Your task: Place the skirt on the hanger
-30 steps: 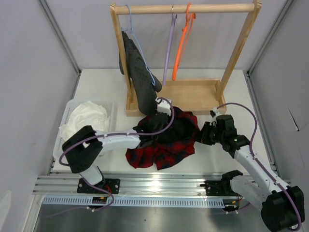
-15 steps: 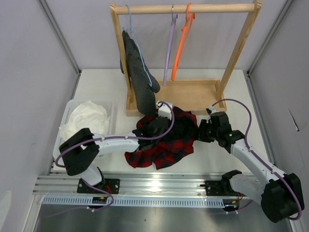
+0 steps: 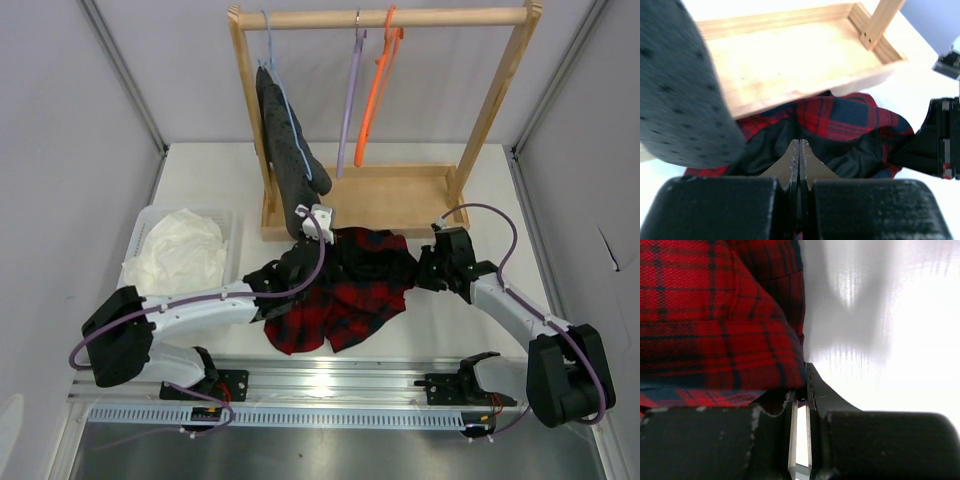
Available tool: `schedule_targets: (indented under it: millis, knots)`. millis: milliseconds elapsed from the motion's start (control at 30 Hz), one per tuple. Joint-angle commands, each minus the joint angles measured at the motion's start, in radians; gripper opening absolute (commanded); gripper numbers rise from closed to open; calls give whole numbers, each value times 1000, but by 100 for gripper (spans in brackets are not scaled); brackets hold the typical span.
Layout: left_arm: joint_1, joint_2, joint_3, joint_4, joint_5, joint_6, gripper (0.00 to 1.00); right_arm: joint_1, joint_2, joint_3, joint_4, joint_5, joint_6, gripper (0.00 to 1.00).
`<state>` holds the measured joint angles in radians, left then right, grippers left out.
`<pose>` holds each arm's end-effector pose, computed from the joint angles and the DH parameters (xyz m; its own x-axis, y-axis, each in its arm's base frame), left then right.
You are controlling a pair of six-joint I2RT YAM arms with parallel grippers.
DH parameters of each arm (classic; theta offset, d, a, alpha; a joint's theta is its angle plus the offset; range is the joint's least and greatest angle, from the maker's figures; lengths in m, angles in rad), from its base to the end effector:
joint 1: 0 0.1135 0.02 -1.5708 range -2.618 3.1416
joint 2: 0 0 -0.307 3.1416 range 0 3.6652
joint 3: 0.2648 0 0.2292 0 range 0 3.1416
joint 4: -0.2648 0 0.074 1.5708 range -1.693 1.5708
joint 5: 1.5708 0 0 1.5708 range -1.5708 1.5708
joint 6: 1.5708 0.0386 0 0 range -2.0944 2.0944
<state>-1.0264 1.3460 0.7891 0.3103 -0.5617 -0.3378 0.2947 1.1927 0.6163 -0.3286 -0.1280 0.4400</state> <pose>0.1598 -0.2242 0.3207 -0.2706 -0.0947 -0.9580 0.3888 0.8996 -0.1987 0.1844 0.0611 0.2402 -0.8357 0.1878 -0.5161 -0.0084 0.9352 0.3539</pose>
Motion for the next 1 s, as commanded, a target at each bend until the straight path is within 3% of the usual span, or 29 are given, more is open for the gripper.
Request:
schedule_targets:
  millis: [0, 233, 367, 467, 667, 800, 967]
  knots:
    - [11, -10, 19, -25, -17, 22, 0, -6, -4, 42, 33, 5, -6, 1]
    - [19, 64, 41, -37, 81, -24, 0, 12, -67, -13, 71, -153, -15, 3]
    - [12, 123, 75, -72, 190, -32, 23, 23, -82, -13, 33, -134, -12, 5]
    - [5, 156, 56, -56, 216, -69, 32, 24, -100, -12, 29, -137, -12, 9]
    - [-23, 212, 62, -73, 263, -96, 27, 24, -100, 11, 10, -153, -14, 15]
    - [-73, 246, 58, -73, 282, -127, 21, 26, -97, 28, -12, -156, 11, 27]
    - [-119, 240, 19, -53, 321, -167, 11, 26, -87, 39, -21, -130, 28, 24]
